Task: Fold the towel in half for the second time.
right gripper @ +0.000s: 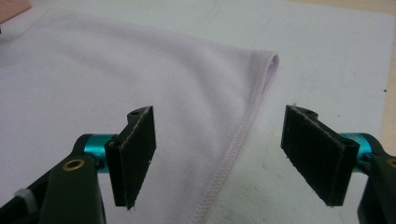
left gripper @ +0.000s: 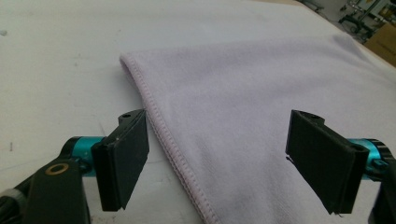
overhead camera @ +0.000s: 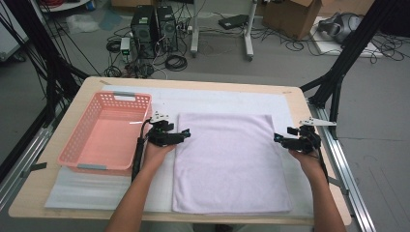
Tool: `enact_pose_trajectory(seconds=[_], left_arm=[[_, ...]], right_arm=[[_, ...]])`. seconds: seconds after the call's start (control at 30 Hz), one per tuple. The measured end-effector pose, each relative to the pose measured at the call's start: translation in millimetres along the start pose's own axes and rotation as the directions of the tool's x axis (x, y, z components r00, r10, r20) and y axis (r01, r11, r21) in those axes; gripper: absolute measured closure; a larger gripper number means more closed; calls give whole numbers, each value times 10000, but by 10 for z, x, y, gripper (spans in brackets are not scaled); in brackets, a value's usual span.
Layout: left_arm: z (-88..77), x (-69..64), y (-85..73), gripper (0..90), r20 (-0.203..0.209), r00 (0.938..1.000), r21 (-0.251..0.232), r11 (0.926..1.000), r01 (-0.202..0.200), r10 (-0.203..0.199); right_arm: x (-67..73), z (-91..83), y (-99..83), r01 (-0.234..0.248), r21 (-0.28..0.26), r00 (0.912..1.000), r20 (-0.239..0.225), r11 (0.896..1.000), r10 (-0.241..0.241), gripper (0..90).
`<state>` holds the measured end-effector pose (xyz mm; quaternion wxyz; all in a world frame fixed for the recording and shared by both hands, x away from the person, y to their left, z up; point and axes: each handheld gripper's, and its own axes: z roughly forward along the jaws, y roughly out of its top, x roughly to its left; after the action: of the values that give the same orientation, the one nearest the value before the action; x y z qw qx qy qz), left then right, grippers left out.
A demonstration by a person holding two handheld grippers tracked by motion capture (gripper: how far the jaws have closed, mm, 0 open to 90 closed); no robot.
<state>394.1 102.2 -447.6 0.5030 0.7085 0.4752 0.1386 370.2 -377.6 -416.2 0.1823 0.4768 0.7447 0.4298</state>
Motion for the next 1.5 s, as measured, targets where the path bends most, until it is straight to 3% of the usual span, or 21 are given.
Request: enact_pose_trajectory(seconds=[0.13, 0.27, 0.43, 0.53, 0.63, 0.77, 0.83, 0.9, 0.93, 1.03, 1.1, 1.13, 1.17, 1.27, 1.37, 1.5], left_arm=[[55, -15, 73, 230, -113, 9998, 244, 9996, -135, 138], [175, 11, 155, 243, -566, 9984, 512, 9987, -22, 51], [315, 72, 151, 264, -1677, 9858, 882, 9958, 262, -111], [325, 89, 153, 286, -1773, 9839, 821, 9959, 383, -232], [340, 59, 150, 383, -1757, 9844, 924, 9957, 51, 113], [361, 18, 151, 471, -2249, 9733, 1067, 9941, -215, 452], [368, 0, 150, 535, -2467, 9674, 1109, 9934, -310, 577], [373, -5, 151, 589, -2578, 9640, 1113, 9931, -368, 646], [369, 3, 153, 610, -2561, 9644, 1141, 9928, -368, 652], [355, 30, 154, 693, -2399, 9695, 1077, 9939, -254, 508], [363, 1, 151, 827, -2124, 9728, 1213, 9903, -676, 925], [371, -19, 154, 840, -2174, 9697, 1288, 9880, -850, 1118], [370, -13, 157, 844, -2123, 9712, 1304, 9881, -815, 1082], [360, 36, 163, 855, -1878, 9810, 1177, 9927, -259, 478], [353, 69, 196, 863, -1877, 9817, 1001, 9937, 511, -315], [295, 76, 314, 865, -1839, 9811, 330, 9972, 667, -595]], right_arm=[[-27, 71, -13, -64, 249, 9999, -79, 9997, 66, 253], [-79, 133, 4, -346, 401, 9994, 4, 9986, 346, 253], [-99, 294, 55, -382, 834, 9987, 378, 9958, 351, 254], [-120, 395, 62, -547, 1036, 9966, 678, 9931, 478, 260], [-142, 502, 59, -608, 1182, 9941, 966, 9911, 495, 296], [-167, 593, 61, -1020, 987, 9884, 1226, 9899, 896, 323], [-159, 632, 107, -988, 1068, 9882, 1278, 9894, 849, 355], [-102, 690, 156, -378, 1437, 9888, 1481, 9889, 162, 413], [-75, 714, 170, -174, 1551, 9868, 1618, 9878, -80, 434], [-55, 725, 195, -361, 1662, 9867, 1623, 9854, 88, 515], [-59, 710, 197, -473, 1679, 9885, 1497, 9847, 220, 603], [-57, 703, 197, -511, 1709, 9894, 1426, 9840, 266, 651], [-53, 699, 195, -590, 1692, 9903, 1340, 9838, 363, 697], [-56, 690, 192, -910, 1683, 9917, 1051, 9815, 739, 818], [-54, 683, 194, -990, 1594, 9907, 1082, 9822, 823, 840], [-68, 613, 240, -898, 890, 9889, 1263, 9920, 781, 849]])
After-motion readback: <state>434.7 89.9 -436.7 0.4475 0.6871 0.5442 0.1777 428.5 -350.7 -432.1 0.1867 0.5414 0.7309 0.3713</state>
